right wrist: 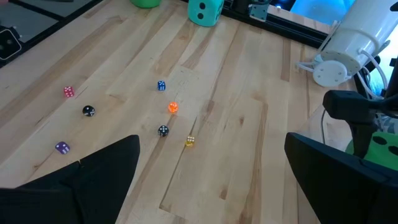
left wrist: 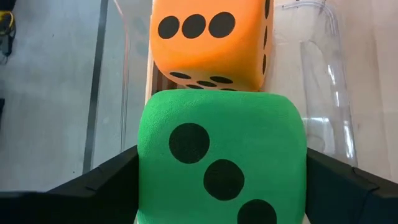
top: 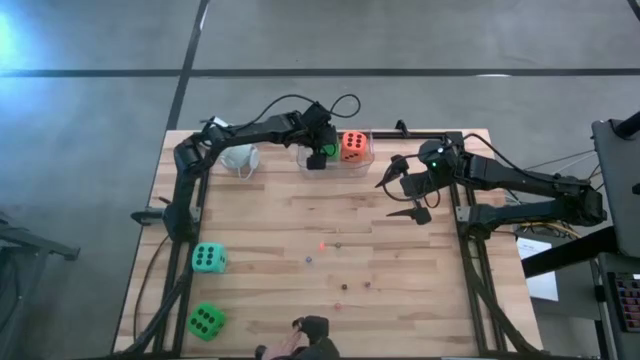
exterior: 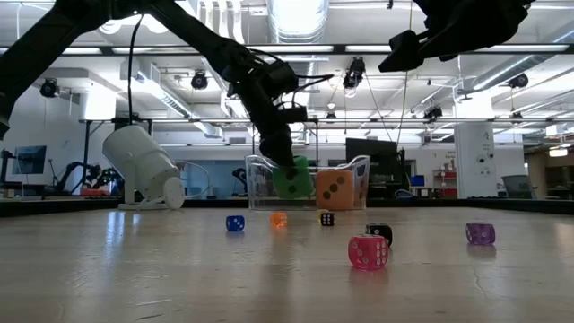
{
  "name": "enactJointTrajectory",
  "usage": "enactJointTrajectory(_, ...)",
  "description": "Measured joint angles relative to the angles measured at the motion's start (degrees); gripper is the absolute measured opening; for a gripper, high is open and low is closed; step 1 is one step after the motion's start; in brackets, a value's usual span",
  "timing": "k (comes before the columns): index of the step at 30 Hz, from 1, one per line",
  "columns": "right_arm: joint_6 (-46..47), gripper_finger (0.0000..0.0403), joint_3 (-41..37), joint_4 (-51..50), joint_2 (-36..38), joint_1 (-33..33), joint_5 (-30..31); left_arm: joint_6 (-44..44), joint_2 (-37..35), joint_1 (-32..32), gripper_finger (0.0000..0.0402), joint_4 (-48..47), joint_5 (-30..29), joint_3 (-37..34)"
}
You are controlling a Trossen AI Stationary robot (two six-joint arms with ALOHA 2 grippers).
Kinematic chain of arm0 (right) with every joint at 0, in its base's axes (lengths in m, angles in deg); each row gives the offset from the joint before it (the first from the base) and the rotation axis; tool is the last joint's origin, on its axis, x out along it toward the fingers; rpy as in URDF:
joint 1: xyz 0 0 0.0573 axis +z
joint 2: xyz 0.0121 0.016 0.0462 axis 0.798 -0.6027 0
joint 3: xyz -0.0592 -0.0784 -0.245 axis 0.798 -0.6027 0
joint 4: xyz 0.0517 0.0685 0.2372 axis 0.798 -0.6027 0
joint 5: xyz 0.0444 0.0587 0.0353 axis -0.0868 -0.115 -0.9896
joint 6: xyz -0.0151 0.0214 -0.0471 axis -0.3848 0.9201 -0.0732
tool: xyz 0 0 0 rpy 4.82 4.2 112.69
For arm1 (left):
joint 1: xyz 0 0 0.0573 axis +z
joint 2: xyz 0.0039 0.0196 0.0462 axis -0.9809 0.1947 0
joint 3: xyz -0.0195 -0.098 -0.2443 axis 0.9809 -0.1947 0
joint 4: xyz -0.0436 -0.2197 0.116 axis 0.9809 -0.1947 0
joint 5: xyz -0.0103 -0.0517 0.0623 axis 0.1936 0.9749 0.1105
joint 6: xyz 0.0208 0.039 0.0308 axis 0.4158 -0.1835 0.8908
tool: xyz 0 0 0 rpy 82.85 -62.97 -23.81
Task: Pick & Place Dice
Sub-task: Put the top big green dice into the transparent bin
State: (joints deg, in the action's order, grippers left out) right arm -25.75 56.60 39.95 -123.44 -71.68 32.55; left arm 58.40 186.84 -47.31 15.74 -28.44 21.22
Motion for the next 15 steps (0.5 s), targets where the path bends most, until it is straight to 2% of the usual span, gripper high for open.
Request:
enactJointTrajectory(5,0.0,0.04,0.0,0.0,0.0,0.0,0.0,0.7,0.0,0.0,0.0391,0.0,0.3,0.0)
enactJointTrajectory(11,0.0,0.04,0.0,0.0,0.0,0.0,0.0,0.7,0.0,0.0,0.0375,0.7,0.6,0.0)
enactJointTrajectory(15,0.0,0.04,0.0,0.0,0.0,0.0,0.0,-1.9,0.0,0.0,0.038,0.9,0.3,0.0)
